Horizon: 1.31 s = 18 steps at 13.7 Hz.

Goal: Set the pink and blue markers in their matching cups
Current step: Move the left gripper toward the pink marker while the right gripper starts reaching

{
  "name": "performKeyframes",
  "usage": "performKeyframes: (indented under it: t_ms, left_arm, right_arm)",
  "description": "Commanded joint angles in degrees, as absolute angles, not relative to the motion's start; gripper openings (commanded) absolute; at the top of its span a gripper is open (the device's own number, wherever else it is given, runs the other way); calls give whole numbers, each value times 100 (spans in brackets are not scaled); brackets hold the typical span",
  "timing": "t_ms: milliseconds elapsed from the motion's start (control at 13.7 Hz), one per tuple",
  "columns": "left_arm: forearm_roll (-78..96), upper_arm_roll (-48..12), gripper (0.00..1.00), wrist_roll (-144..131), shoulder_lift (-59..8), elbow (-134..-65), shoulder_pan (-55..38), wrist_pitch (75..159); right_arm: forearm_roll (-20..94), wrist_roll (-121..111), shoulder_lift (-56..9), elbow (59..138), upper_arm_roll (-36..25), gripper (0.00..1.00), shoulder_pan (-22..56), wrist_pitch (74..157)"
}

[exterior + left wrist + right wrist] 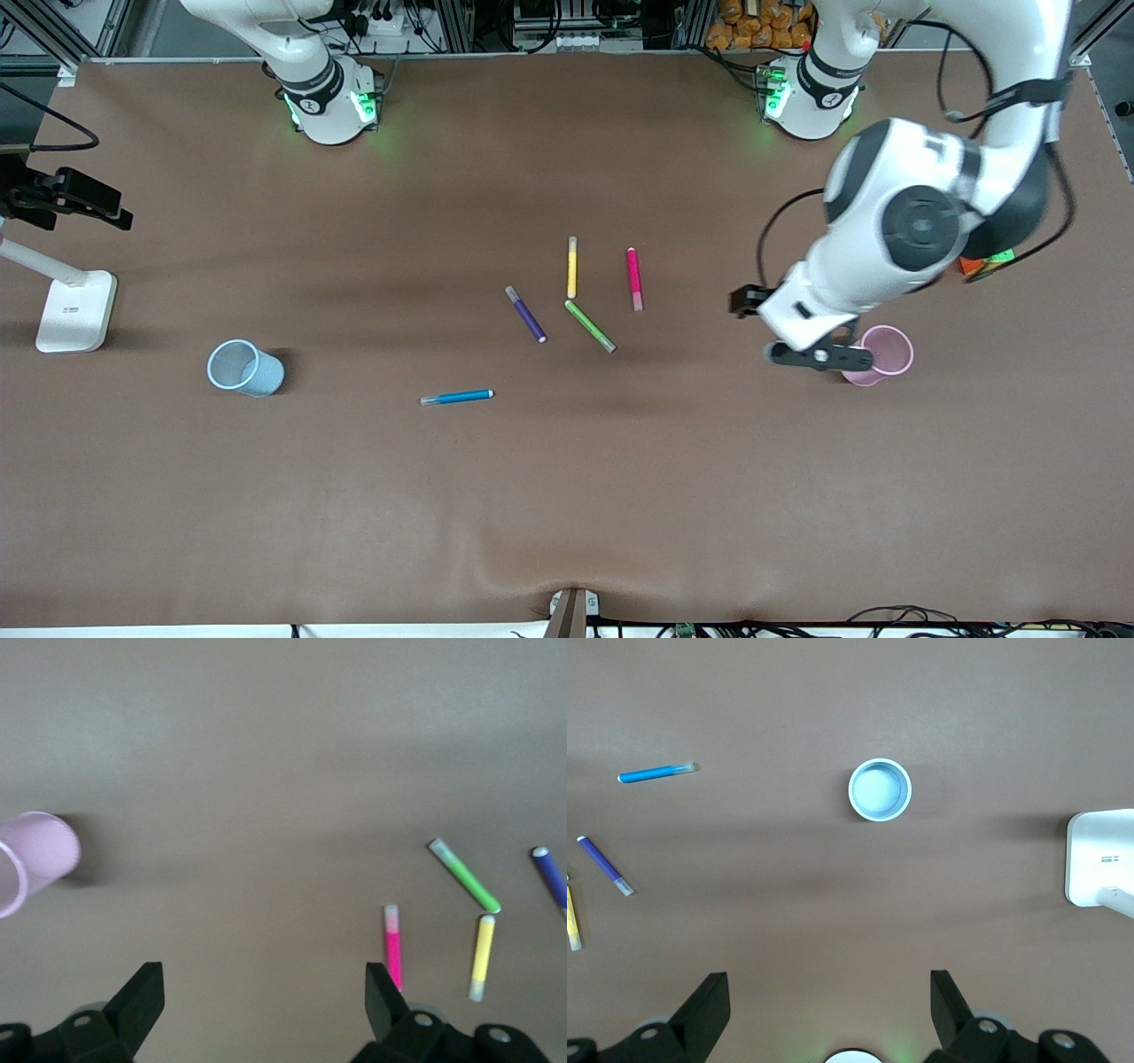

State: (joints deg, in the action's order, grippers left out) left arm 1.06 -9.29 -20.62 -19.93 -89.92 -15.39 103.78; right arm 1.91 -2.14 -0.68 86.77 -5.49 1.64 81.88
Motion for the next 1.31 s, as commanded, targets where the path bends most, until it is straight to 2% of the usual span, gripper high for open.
performKeyframes:
  t_ms: [0,365,584,876,1095,1241]
  left_arm:
    - [412,-905,100,-2259,-2170,-8859,-1608,10537]
    - [466,-896,100,-2829,-2768,-8903,-2152,11284]
    - [483,-896,100,-3206,-3066,-8938,-2459,11381]
    - [431,-870,100,-3762,-3234,-9394,-2786,11890]
    - [439,-879,100,-3788,-3243,-9974,-2804,12628]
    - [431,-870,100,-3937,-3304,-10116,-2804,12779]
  right_arm:
    - [176,-220,-97,8683,-536,100,193,8183]
    - [211,-202,-272,8999,-536,100,684,8629]
    - [211,-525,-377,9290,-536,100,817,9166]
    - [211,-3043,-843,9220,-536,100,791,9649]
    - [220,-4093,-1159,9167,-536,100,879,10053]
    - [307,-4944,-1344,9167,-527,100,1010,10448]
